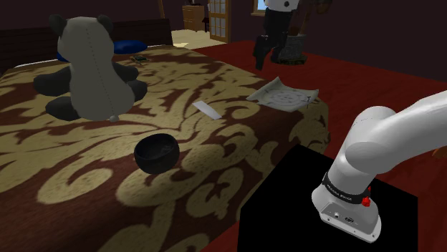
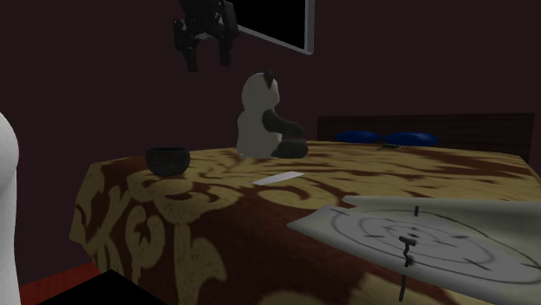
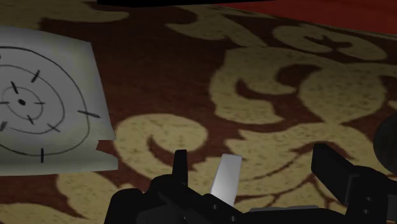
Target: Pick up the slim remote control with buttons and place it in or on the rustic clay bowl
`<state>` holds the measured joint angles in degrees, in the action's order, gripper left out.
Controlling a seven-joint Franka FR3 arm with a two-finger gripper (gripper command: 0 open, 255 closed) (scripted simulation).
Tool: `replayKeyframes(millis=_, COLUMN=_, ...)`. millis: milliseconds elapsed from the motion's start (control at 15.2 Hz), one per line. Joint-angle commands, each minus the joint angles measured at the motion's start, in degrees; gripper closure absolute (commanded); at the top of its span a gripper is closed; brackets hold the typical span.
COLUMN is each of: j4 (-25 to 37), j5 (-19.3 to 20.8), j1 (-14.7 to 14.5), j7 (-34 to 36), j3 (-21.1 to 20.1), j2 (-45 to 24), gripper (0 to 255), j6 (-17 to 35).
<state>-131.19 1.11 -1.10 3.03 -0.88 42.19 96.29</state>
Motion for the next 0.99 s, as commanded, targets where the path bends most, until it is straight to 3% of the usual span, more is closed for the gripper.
replayKeyframes(millis=0, j4=0.00, j5=0.00, j1=0.00, j7=0.00, j3=0.00, j2=0.00, gripper=0, j6=0.00)
replayKeyframes(millis=924, j4=6.63, j5=-0.71, j1=1.03, j7=5.30, j3=-1.33, j2=-27.89, gripper=0, j6=18.02)
